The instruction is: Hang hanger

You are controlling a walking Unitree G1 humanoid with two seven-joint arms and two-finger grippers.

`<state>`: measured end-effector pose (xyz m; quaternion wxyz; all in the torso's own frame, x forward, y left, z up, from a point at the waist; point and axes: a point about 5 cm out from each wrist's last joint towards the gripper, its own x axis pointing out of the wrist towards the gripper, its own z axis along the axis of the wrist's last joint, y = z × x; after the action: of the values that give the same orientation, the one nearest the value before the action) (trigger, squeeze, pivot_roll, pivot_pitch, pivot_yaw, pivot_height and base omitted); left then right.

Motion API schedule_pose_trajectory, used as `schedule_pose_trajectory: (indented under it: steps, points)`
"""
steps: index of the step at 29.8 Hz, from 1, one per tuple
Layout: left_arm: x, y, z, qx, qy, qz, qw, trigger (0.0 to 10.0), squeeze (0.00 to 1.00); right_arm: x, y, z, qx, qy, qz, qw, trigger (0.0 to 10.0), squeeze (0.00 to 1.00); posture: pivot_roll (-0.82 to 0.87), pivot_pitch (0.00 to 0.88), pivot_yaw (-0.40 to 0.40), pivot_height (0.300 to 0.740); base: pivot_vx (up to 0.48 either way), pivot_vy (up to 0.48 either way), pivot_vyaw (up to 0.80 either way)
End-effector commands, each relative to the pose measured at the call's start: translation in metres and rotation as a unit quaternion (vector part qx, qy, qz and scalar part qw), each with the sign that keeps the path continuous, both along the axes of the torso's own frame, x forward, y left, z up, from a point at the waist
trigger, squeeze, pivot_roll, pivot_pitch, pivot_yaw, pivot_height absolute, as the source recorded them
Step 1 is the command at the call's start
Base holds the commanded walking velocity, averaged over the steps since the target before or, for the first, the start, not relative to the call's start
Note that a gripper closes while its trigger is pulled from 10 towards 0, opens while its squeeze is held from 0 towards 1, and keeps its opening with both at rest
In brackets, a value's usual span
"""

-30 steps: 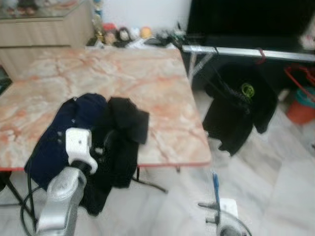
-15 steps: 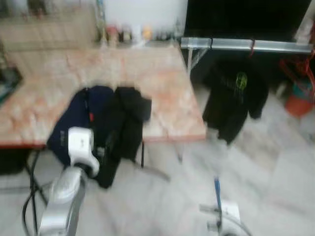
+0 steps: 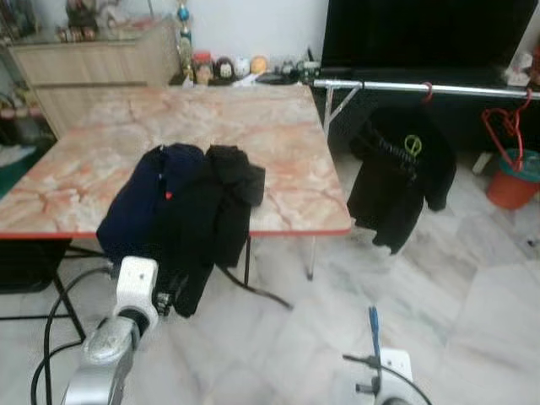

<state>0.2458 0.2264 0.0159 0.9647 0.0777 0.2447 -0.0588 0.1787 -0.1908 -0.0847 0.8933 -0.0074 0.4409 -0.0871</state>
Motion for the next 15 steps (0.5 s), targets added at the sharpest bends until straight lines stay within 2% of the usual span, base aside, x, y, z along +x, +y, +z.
schedule_pose_trajectory:
  steps: [1,3,6,7,8,9,10,13,15]
  points:
    - [-0.002,0.0,-0.009,0.01,0.016,-0.003,1.0,10.0,0.0,0.006,0.001,0.003,0.002,-0.008,-0.003,1.0,10.0,0.0,0.1,0.0,-0.014,0.74,0.0,0.0,0.0]
    - [-0.008,0.003,-0.027,0.015,0.056,0.007,0.998,10.0,0.0,0.006,0.001,0.003,0.002,-0.009,-0.002,1.0,10.0,0.0,0.1,0.0,-0.014,0.74,0.0,0.0,0.0]
    - [-0.01,0.004,-0.031,0.015,0.063,0.008,0.998,10.0,0.0,0.006,0.001,0.003,0.001,-0.009,-0.001,1.0,10.0,0.0,0.1,0.0,-0.014,0.74,0.0,0.0,0.0]
    - [-0.021,0.005,-0.05,0.019,0.109,0.021,0.994,10.0,0.0,0.006,0.001,0.003,0.001,-0.01,-0.002,1.0,10.0,0.0,0.1,0.0,-0.014,0.74,0.0,0.0,0.0]
    - [-0.027,0.005,-0.057,0.024,0.131,0.029,0.991,10.0,0.0,0.006,0.001,0.003,0.001,-0.01,-0.001,1.0,10.0,0.0,0.1,0.0,-0.014,0.74,0.0,0.0,0.0]
    - [-0.027,0.005,-0.057,0.024,0.131,0.029,0.991,10.0,0.0,0.006,0.001,0.003,0.001,-0.01,-0.001,1.0,10.0,0.0,0.1,0.0,-0.014,0.74,0.0,0.0,0.0]
    - [-0.035,0.005,-0.067,0.029,0.156,0.037,0.987,10.0,0.0,0.006,0.001,0.003,0.001,-0.01,0.0,1.0,10.0,0.0,0.08,0.0,-0.011,0.74,0.0,0.0,0.0]
    - [-0.043,0.003,-0.075,0.032,0.176,0.041,0.983,10.0,0.0,0.005,0.0,0.003,0.001,-0.01,0.0,1.0,10.0,0.0,0.08,0.0,-0.014,0.74,0.0,0.0,0.0]
    - [-0.046,0.002,-0.078,0.032,0.181,0.041,0.982,10.0,0.0,0.005,0.0,0.003,0.0,-0.009,0.001,1.0,10.0,0.0,0.08,0.0,-0.014,0.74,0.0,-0.289,0.0]
